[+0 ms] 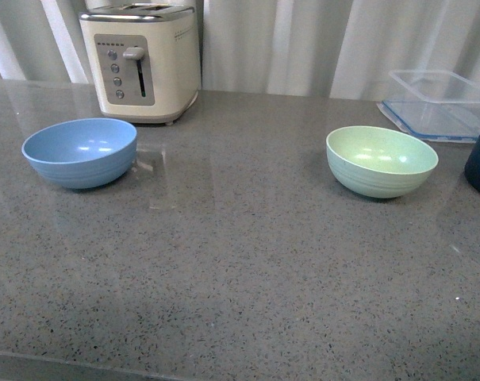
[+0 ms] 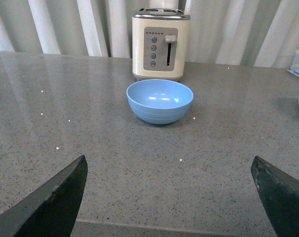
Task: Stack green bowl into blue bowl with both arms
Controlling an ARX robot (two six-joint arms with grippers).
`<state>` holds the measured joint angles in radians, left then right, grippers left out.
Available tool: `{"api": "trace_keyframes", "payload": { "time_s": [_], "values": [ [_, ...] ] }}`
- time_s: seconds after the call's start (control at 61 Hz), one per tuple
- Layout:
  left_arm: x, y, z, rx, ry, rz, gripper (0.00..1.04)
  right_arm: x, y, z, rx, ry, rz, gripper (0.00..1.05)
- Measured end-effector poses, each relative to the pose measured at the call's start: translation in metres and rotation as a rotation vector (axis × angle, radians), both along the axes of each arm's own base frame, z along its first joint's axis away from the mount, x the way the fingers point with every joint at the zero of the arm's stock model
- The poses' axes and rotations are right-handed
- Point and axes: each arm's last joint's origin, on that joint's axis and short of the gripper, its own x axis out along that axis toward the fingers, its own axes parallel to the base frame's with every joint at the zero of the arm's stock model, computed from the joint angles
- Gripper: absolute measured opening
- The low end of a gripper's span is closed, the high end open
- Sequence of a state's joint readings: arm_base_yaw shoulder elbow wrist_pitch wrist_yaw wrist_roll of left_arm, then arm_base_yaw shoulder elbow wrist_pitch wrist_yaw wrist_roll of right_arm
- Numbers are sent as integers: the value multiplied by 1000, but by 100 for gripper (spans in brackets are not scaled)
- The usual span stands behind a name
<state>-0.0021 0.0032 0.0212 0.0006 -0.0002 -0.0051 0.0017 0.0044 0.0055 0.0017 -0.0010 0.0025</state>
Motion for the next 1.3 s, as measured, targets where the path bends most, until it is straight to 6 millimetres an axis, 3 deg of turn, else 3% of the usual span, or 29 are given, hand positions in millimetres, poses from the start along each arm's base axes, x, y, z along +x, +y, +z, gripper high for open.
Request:
{"api": "trace_keyframes", "payload": {
  "time_s": [0.279,0.311,0.377,0.475,0.59,0.885,1.082,1.295],
  "values": [
    [0,0,0,0,0,0,98,0,0,0,0,0,0,95],
    [0,0,0,11,0,23,98,0,0,0,0,0,0,95],
    [6,1,4,111,-7,233,98,0,0,0,0,0,0,95],
    [21,2,16,152,47,278,98,0,0,0,0,0,0,95],
    [48,3,51,141,39,230,98,0,0,0,0,0,0,95],
    [116,10,104,-8,97,195,98,0,0,0,0,0,0,95],
    [169,20,118,-128,239,224,98,0,0,0,0,0,0,95],
    [229,34,110,-303,419,243,98,0,0,0,0,0,0,95]
  ]
}}
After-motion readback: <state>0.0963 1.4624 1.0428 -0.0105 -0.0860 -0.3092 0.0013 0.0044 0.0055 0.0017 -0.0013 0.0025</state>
